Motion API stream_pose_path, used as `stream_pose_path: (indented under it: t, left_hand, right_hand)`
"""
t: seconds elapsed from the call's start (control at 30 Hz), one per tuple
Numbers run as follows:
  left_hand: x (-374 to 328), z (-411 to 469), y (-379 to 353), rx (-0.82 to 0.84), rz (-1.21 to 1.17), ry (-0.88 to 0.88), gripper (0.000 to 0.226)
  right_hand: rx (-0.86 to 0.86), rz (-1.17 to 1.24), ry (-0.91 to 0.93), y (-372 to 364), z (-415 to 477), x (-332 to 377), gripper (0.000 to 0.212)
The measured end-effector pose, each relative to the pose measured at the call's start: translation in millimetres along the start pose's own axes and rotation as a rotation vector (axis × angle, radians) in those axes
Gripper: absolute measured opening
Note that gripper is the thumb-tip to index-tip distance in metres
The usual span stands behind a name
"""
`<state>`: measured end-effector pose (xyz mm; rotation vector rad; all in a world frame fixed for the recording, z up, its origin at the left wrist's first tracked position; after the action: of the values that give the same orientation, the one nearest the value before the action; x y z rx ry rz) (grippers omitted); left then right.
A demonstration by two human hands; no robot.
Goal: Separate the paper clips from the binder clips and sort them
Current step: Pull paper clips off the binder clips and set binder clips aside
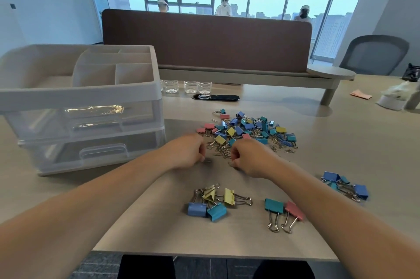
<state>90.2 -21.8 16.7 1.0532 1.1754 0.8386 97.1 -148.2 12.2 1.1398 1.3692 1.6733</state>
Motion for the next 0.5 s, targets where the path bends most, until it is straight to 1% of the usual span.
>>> stream_pose_path:
  t: [0.1, 0.17, 0.27, 0.43, 0.5]
  left_hand:
    - [2.3, 2.7, -1.3, 0.004, 0.016, -0.005, 0.01]
    - [5.5, 4.7, -4.4, 0.016, 0.025, -0.008, 0.007]
    - [8.5, 8.9, -9.3, 0.027, 0.036, -0.012, 0.008]
    - [7.5, 15.9, -13.6, 0.022, 0.033, -0.012, 0.031]
    - [4.4, 17.9, -15.3, 0.03, 0.008, -0.022, 0.034]
  right_hand:
    - [-0.053, -0.002, 0.016, 4.9, 3.7, -0.5, 0.012]
    - [-0.034, -0.047, 0.013, 0.1, 9.8, -0.9, 0.016]
    - [0.018, -0.145, 0.015, -6.9, 16.7, -0.5, 0.018]
    - [0.065, -0.213, 0.013, -9.8, 20.2, -2.3, 0.021]
    - [0.069, -0.221, 0.017, -8.7, 21.0, -1.3, 0.019]
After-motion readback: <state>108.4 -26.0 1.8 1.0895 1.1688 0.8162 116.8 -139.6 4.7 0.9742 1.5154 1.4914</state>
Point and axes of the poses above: each hand's wrist, its own z-axis towards the middle knuckle, its own y-axis out of the back of the hand, x = y × z, the point moved 10 cm from there along z, towards the middle knuckle, and after that the axes turned 7 degrees about -x, right-handed, at the moved point
